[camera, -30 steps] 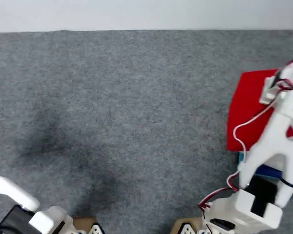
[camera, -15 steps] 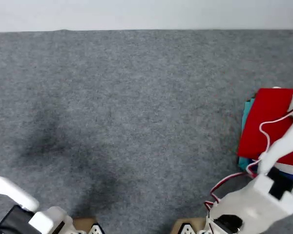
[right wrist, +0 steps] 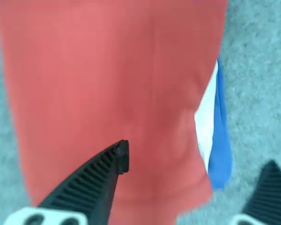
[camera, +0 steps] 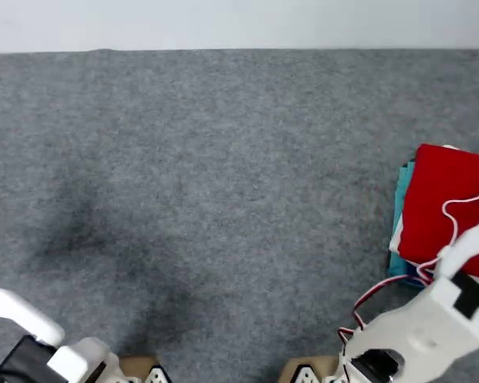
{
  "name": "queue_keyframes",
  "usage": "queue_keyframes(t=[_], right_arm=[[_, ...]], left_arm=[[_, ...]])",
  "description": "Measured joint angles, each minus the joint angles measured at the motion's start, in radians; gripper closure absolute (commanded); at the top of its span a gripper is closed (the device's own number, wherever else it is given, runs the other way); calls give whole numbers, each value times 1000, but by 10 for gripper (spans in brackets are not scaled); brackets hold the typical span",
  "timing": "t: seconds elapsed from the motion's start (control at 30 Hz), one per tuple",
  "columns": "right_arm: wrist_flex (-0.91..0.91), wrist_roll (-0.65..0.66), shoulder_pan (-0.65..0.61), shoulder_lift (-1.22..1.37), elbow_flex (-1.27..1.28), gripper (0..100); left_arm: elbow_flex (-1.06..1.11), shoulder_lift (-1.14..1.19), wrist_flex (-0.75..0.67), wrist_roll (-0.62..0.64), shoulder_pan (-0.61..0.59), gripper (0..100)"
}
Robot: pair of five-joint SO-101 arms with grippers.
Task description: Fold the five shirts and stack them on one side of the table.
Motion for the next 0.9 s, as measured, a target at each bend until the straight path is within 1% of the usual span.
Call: queue_keyframes(t=[0.07, 0.2, 0.23, 0.27, 0.3, 0.4, 0.57, 0.63, 0.83, 0.9], right_arm=[[21, 20, -20, -55, -2, 694], [21, 34, -37, -140, 15, 984], [21, 34, -40, -149, 28, 992], [21, 34, -41, -153, 44, 959], [21, 34, -41, -157, 63, 949], [23, 34, -40, -157, 130, 993], [5, 37, 6, -157, 278, 989], [-54, 40, 29, -157, 359, 989], [-319, 100, 71, -160, 647, 989], [-344, 106, 71, -166, 681, 989]], left_arm=[[0, 0, 0, -25, 0, 992], [0, 0, 0, -40, 0, 992], [0, 0, 0, -40, 0, 992], [0, 0, 0, -43, 0, 992], [0, 0, 0, -48, 0, 992], [0, 0, 0, -52, 0, 992], [0, 0, 0, -55, 0, 992], [0, 0, 0, -55, 0, 992], [0, 0, 0, -60, 0, 992], [0, 0, 0, -80, 0, 992]])
